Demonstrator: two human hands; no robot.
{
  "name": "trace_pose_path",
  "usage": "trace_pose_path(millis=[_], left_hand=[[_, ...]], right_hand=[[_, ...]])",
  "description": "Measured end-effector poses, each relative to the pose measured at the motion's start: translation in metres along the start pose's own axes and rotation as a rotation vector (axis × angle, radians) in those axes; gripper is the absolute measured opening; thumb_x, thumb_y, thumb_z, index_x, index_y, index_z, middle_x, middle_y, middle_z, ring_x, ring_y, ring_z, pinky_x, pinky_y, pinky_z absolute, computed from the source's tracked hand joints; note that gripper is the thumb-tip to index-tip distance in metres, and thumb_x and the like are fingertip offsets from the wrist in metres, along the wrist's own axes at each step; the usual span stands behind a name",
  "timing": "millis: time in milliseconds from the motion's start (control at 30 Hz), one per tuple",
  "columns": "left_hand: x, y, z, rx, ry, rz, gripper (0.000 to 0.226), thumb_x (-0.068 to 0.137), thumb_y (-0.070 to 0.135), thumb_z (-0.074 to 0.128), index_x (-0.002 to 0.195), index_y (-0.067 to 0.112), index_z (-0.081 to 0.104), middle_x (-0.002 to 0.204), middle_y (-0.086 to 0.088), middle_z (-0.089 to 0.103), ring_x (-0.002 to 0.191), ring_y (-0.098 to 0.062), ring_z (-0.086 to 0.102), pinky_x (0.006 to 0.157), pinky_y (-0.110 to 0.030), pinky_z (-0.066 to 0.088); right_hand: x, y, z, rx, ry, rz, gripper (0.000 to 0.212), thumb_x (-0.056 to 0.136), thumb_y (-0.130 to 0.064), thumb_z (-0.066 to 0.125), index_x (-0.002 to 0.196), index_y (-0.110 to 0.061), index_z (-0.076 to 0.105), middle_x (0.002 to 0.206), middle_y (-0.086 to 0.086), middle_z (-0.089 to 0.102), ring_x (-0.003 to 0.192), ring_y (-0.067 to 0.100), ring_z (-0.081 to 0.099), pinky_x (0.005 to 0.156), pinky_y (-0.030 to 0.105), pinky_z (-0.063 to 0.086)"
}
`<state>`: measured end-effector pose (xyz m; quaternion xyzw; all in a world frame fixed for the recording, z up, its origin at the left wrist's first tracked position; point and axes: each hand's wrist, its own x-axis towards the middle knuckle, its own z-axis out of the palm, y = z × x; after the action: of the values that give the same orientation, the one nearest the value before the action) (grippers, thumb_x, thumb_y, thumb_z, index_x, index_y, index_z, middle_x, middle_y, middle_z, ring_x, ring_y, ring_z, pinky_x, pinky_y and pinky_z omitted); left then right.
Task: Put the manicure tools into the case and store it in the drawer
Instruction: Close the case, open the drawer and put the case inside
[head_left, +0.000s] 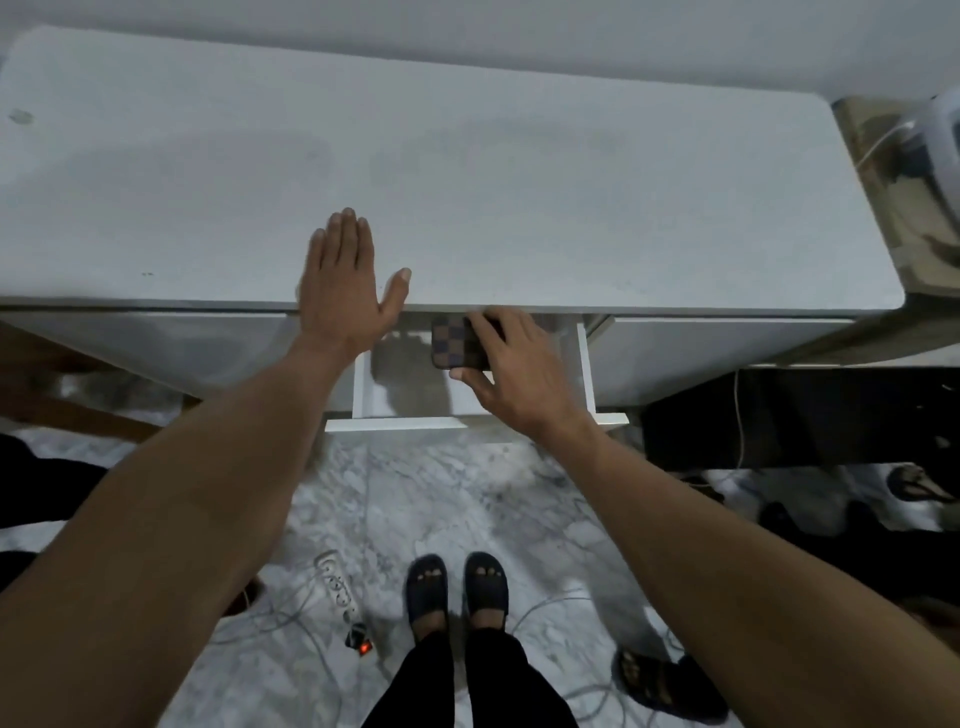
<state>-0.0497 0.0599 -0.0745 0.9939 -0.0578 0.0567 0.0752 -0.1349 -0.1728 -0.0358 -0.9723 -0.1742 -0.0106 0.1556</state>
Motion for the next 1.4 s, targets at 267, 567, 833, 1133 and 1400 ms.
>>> trace_pose_path(millis=[267, 567, 833, 1133, 1400], left_hand=[[-0.002, -0.002, 0.010, -0.060, 0.114, -0.004, 0.081, 0.105, 0.055, 0.028, 0.159, -0.006, 0.027, 0.167, -0.027, 0.027, 0.158, -0.037, 0.023, 0.131, -0.046, 0.017], [0.002, -0.005, 0.023, -0.030, 0.250, -0.021, 0.078, 0.103, 0.053, 0.038, 0.156, -0.004, 0.038, 0.163, -0.023, 0.038, 0.154, -0.034, 0.035, 0.127, -0.045, 0.028], [0.004, -0.006, 0.029, -0.007, 0.320, -0.028, 0.076, 0.100, 0.052, 0.046, 0.153, -0.003, 0.046, 0.160, -0.021, 0.044, 0.151, -0.033, 0.041, 0.125, -0.044, 0.033], [0.007, 0.007, 0.023, -0.013, 0.350, -0.009, 0.075, 0.099, 0.051, 0.047, 0.152, -0.002, 0.047, 0.160, -0.020, 0.045, 0.151, -0.031, 0.042, 0.123, -0.045, 0.036], [0.001, -0.009, 0.020, -0.012, 0.215, -0.002, 0.080, 0.103, 0.056, 0.038, 0.157, -0.002, 0.037, 0.165, -0.020, 0.037, 0.155, -0.032, 0.034, 0.128, -0.044, 0.028]], right_hand=[[0.000, 0.010, 0.023, -0.029, -0.178, 0.091, 0.066, 0.083, -0.047, 0.070, 0.135, -0.012, 0.049, 0.127, 0.012, 0.052, 0.113, 0.032, 0.050, 0.094, 0.044, 0.045], [0.031, 0.023, 0.069, -0.004, -0.360, 0.162, 0.065, 0.084, -0.042, 0.071, 0.135, -0.009, 0.046, 0.129, 0.017, 0.048, 0.119, 0.035, 0.045, 0.091, 0.048, 0.048], [0.043, 0.032, 0.110, -0.076, -0.498, 0.176, 0.072, 0.084, -0.031, 0.072, 0.139, -0.003, 0.037, 0.132, 0.022, 0.043, 0.119, 0.039, 0.043, 0.092, 0.049, 0.049], [0.047, 0.045, 0.116, -0.040, -0.534, 0.245, 0.071, 0.088, -0.027, 0.069, 0.143, -0.003, 0.031, 0.135, 0.021, 0.041, 0.120, 0.036, 0.042, 0.094, 0.044, 0.044], [0.034, 0.030, 0.075, 0.004, -0.405, 0.229, 0.067, 0.094, -0.042, 0.058, 0.147, -0.008, 0.035, 0.145, 0.017, 0.043, 0.135, 0.034, 0.039, 0.109, 0.042, 0.036]])
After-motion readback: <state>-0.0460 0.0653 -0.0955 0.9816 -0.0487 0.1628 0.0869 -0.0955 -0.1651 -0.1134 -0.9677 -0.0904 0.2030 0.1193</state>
